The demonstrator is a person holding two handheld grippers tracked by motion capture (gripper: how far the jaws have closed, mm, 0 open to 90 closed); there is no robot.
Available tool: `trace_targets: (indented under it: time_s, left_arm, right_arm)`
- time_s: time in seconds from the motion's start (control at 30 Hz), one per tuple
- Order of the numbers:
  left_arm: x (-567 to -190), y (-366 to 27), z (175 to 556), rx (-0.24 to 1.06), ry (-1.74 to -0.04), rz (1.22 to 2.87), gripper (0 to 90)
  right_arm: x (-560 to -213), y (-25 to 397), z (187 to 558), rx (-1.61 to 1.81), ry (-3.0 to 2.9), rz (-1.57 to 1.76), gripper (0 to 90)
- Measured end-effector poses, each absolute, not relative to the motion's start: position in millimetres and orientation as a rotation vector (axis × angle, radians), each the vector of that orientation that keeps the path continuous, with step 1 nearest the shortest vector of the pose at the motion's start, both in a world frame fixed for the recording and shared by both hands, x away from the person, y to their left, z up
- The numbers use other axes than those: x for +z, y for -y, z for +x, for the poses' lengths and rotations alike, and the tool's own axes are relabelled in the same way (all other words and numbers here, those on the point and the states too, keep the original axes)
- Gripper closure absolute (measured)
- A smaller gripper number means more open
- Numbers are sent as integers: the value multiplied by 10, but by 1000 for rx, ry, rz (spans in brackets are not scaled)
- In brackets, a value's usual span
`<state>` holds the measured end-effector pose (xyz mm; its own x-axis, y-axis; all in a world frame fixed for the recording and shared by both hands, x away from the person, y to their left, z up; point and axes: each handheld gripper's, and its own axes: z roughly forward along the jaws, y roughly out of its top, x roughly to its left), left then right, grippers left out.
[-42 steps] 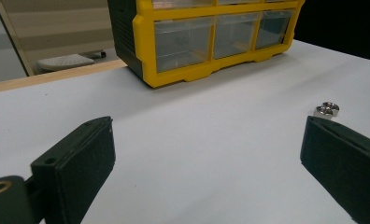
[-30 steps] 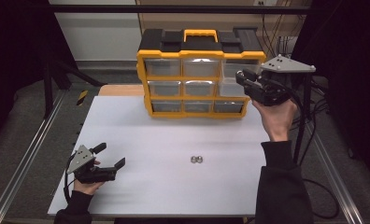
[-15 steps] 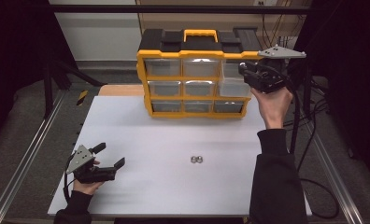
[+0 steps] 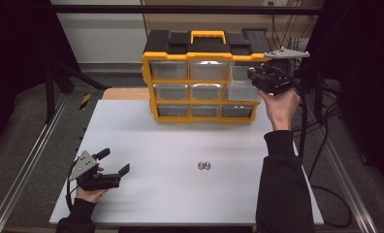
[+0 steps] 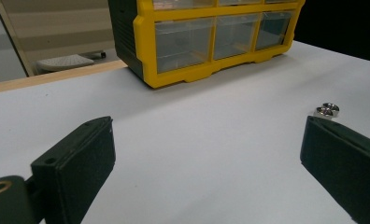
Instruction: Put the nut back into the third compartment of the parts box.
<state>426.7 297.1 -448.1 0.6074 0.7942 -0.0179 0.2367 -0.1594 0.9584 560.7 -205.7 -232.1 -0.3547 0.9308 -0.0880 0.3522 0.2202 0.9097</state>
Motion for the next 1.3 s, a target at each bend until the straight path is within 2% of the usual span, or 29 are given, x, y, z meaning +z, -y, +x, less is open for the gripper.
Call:
trace_targets:
  time_s: [0.37,0.4,0.5,0.57,0.6,0.63,0.73,0.77,0.8,0.87,0.93,1.07,1.1,1.3]
  left_arm:
    - [-4483,-2971,4268,614,-857,1704,32]
    - [-4483,-2969,4268,615,-857,1704,32]
    - [-4481,-2970,4267,616,-855,1704,32]
    - [-4482,-2971,4269,615,-854,1703,32]
    - [-4484,-2971,4270,615,-854,1703,32]
    - [-4484,-2969,4270,615,-854,1704,32]
    - [-4482,-2968,4267,615,-852,1704,32]
    - [-4482,-2968,4268,615,-853,1703,32]
    - [-4484,-2967,4268,615,-854,1704,32]
    - [-4484,-2967,4269,615,-854,1704,32]
    - [-4484,-2965,4269,615,-853,1706,32]
    - [-4483,-2967,4268,615,-853,1707,32]
    - [-4484,-2966,4269,615,-854,1707,32]
    - [-4483,-2965,4267,616,-853,1709,32]
  right_arm:
    - [-2352,2071,5665,1100,-1841,1238,686]
    - [-2332,2083,5655,1134,-1830,1238,648]
    - [-2307,2090,5631,1147,-1810,1230,609]
    - [-2269,2099,5571,1180,-1783,1204,528]
    - [-2269,2099,5571,1180,-1783,1204,528]
    - [-2246,2093,5522,1186,-1765,1181,457]
    - [-2222,2072,5435,1190,-1734,1146,362]
    - [-2222,2072,5435,1190,-1734,1146,362]
    - [-2213,2048,5378,1186,-1730,1121,273]
    - [-2210,2035,5345,1190,-1723,1106,259]
    - [-2210,2014,5248,1231,-1721,1086,176]
    - [-2230,1999,5151,1284,-1719,1069,114]
    - [-2254,1973,5087,1278,-1719,1059,57]
    - [-2388,1887,4897,1250,-1740,1006,5]
